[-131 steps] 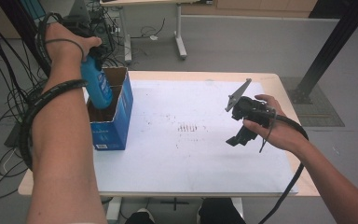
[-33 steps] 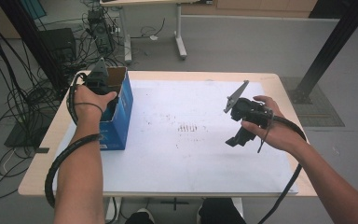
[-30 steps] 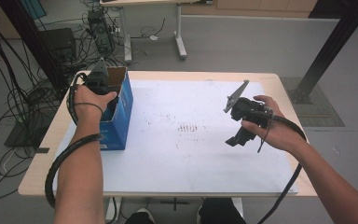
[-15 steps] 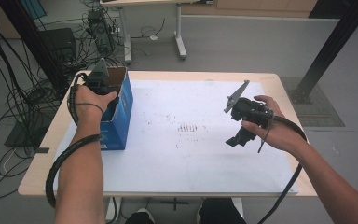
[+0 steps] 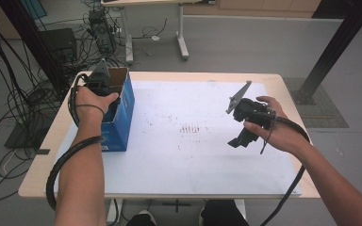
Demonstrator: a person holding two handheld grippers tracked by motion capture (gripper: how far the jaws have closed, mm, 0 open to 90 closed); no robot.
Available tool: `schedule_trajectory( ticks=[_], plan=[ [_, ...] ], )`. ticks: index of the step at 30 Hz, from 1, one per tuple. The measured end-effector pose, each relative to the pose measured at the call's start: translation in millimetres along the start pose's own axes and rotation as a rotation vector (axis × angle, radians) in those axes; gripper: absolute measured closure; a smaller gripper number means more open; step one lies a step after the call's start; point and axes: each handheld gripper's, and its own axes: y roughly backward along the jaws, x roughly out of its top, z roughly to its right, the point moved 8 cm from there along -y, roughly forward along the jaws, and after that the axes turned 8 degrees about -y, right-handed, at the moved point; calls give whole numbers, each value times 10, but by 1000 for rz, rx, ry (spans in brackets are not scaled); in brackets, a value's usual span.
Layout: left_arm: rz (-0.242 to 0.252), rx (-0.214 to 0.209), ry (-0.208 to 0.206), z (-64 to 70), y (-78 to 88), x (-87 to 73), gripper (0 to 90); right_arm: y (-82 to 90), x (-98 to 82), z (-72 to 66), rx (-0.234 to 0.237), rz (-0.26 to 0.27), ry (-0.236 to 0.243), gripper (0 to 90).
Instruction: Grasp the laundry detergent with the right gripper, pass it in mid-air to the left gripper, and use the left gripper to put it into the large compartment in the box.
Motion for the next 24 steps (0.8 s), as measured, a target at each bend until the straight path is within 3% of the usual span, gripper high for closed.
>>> schedule_trajectory(
  ticks=[24],
  plan=[
    [2,1,-2,6,-4,-5,367,17,13,-3,-2,-4,5,53]
  ],
)
